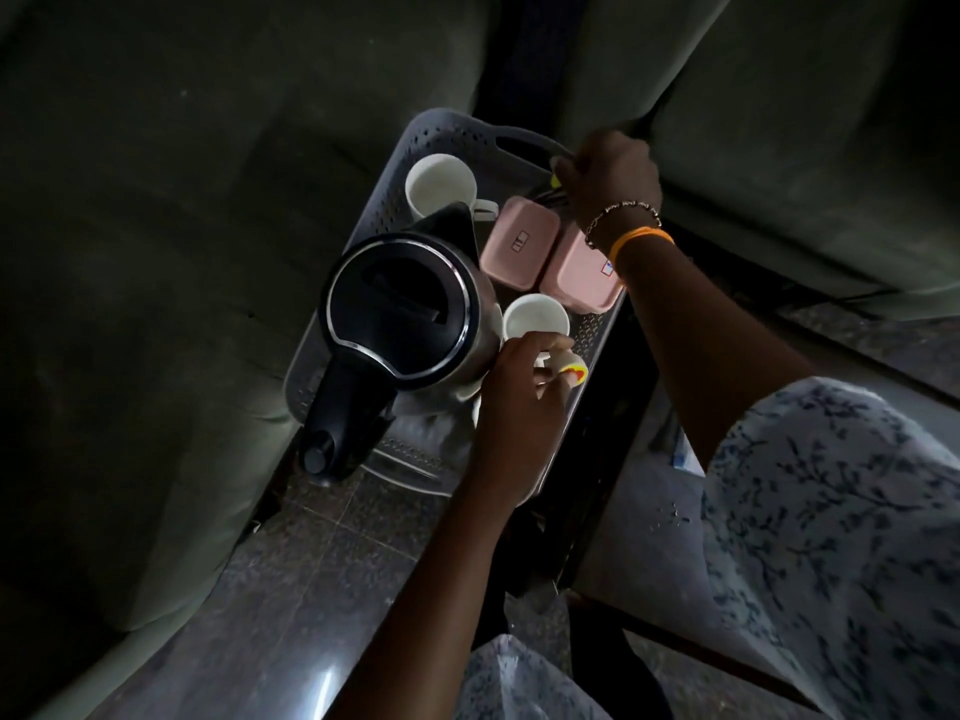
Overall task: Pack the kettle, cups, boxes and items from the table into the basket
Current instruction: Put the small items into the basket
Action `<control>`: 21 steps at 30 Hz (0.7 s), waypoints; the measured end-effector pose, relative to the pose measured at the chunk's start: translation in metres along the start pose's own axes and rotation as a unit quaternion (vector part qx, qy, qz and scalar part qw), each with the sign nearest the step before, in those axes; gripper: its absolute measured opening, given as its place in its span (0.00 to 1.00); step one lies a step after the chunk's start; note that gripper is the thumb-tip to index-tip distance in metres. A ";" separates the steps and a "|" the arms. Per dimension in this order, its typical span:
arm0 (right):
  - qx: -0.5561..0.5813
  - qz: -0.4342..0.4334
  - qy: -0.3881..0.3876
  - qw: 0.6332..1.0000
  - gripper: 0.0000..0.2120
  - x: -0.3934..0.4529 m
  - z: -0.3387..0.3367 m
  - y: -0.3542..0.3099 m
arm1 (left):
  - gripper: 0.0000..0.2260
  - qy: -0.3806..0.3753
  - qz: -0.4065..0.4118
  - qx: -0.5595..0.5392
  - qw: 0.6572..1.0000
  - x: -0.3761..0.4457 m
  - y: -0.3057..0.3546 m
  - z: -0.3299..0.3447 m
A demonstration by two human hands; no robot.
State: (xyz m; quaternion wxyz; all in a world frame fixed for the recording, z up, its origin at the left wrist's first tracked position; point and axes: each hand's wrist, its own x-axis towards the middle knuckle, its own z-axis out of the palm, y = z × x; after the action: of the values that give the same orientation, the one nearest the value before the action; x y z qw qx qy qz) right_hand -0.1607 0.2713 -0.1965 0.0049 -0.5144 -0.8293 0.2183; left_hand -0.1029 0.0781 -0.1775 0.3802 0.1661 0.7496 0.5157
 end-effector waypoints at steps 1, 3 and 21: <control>-0.021 -0.007 0.013 1.000 0.18 0.000 0.000 0.001 | 0.12 0.001 -0.002 -0.004 1.000 0.001 0.000 0.000; -0.077 -0.033 0.038 0.996 0.17 0.001 0.001 0.005 | 0.12 0.003 -0.008 -0.006 1.000 0.001 0.000 0.002; 0.295 -0.129 -0.342 0.883 0.16 -0.074 -0.059 0.053 | 0.10 0.034 -0.187 -0.391 0.901 0.037 0.028 0.026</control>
State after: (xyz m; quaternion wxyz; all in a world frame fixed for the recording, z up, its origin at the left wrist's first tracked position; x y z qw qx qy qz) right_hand -0.0667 0.2494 -0.1467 -0.0988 -0.2708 -0.7357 0.6129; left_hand -0.1120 0.1299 -0.1715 0.4782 -0.1571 0.5177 0.6919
